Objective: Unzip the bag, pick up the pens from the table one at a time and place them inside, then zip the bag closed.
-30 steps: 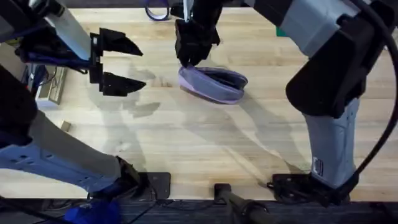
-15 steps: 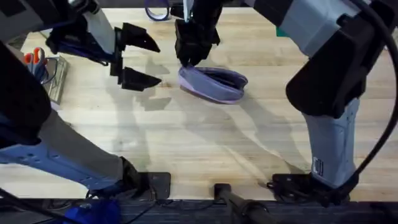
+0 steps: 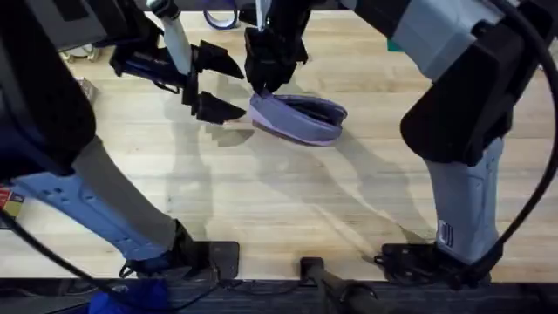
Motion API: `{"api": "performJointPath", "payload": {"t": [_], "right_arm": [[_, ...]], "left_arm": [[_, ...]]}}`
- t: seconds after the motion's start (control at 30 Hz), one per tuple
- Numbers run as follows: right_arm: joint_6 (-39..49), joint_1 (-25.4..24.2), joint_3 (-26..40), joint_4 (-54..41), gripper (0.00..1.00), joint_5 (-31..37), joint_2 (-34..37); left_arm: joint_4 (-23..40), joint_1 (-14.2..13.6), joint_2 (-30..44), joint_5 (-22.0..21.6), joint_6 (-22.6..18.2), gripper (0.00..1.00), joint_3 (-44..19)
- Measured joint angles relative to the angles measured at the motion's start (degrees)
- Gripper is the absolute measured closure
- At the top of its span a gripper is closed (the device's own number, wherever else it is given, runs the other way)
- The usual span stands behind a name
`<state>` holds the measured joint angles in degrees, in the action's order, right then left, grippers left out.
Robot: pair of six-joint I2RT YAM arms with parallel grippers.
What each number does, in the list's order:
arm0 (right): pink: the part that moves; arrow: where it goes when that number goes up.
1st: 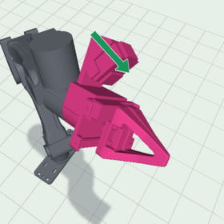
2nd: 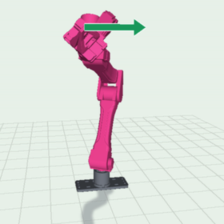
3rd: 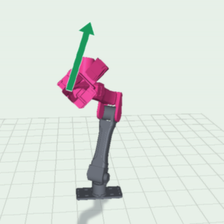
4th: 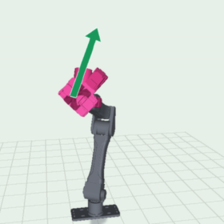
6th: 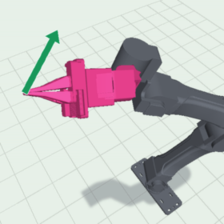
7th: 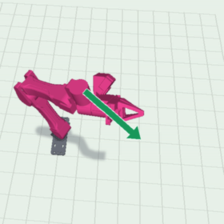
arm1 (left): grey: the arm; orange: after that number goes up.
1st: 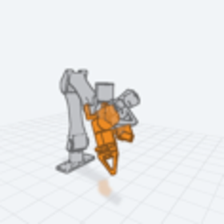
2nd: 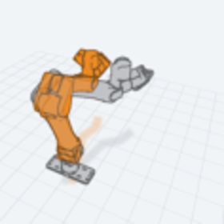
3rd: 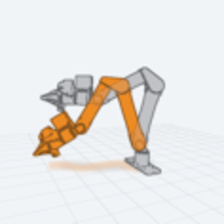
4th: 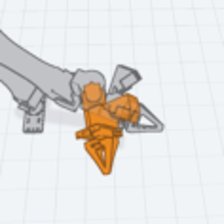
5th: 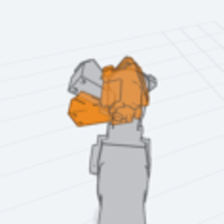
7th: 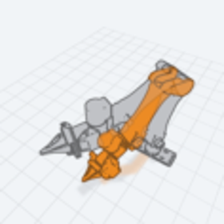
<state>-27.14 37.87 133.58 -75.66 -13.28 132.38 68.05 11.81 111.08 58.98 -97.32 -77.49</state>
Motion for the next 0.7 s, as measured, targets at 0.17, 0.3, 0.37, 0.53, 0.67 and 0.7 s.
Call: {"api": "performJointPath", "payload": {"t": [0.17, 0.3, 0.37, 0.53, 0.67, 0.7], "right_arm": [[0.0, 0.0, 0.0, 0.0, 0.970, 0.0, 0.0], [0.0, 0.0, 0.0, 0.0, 0.970, 0.0, 0.0], [0.0, 0.0, 0.0, 0.0, 0.970, 0.0, 0.0], [0.0, 0.2, 0.0, 0.0, 0.970, 0.0, 0.0], [0.0, 0.2, 0.0, 0.0, 0.970, 0.0, 0.0], [0.0, 0.3, 0.0, 0.0, 0.970, 0.0, 0.0]], "left_arm": [[-1.7, -0.4, 3.1, 3.9, 0.6, 0.007, 0.0], [-2.1, -0.8, 5.2, 6.4, 0.9, 0.007, 0.0], [-2.1, -1.3, 5.9, 7.3, 0.9, 0.007, 0.0], [-2.3, -3.3, 6.8, 8.0, 1.2, 0.008, 0.0], [-2.6, -5.0, 6.8, 8.4, 1.2, 0.007, 0.0], [-2.6, -5.4, 6.8, 8.4, 1.3, 0.007, 0.0]]}}
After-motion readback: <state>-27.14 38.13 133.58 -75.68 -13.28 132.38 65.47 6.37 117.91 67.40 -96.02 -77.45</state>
